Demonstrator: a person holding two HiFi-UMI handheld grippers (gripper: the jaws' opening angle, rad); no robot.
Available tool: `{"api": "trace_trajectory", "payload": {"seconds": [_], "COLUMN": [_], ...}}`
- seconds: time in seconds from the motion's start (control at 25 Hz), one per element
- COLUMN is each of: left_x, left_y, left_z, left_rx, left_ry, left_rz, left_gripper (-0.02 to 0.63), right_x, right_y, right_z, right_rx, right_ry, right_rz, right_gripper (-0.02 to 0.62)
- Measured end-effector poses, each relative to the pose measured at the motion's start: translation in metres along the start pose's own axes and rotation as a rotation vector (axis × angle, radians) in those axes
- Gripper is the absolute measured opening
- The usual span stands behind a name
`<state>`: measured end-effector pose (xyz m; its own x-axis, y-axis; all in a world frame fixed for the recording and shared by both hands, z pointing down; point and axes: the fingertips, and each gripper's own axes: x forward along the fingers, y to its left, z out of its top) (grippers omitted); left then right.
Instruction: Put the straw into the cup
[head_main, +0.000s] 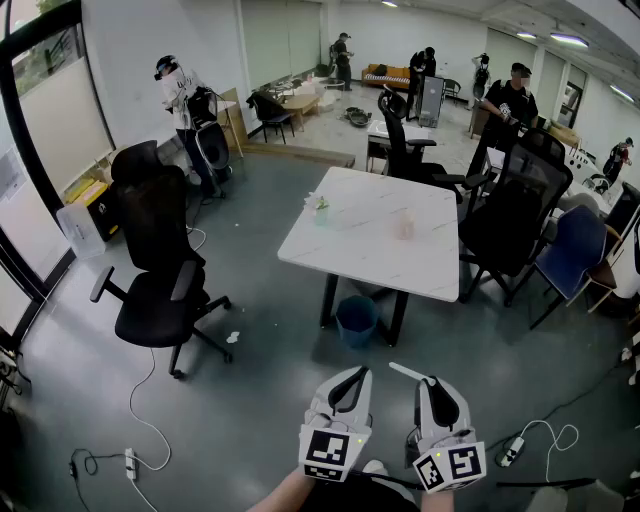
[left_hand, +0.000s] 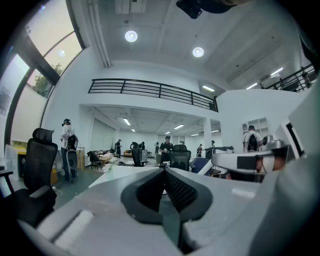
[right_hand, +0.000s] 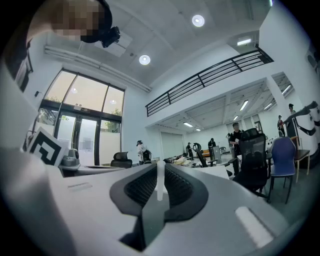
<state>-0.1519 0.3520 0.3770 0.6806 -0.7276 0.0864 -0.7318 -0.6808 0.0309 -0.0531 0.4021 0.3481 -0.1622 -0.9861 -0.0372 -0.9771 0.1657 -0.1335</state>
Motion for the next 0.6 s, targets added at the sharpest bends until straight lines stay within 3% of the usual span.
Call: {"api": "trace_trajectory", "payload": {"seconds": [0.6], "left_x": [0.014], "left_y": [0.032], "left_z": [-0.013], "left_rx": [-0.037], "left_ry": [0.009], "left_rz": [-0.011], "left_gripper": [0.002], "right_x": [0.024], "right_y": [0.003], "right_z": [-0.013], "right_rx": [0.020], "right_ry": [0.011], "right_rz": [-0.039], "right_gripper": [0.046]}}
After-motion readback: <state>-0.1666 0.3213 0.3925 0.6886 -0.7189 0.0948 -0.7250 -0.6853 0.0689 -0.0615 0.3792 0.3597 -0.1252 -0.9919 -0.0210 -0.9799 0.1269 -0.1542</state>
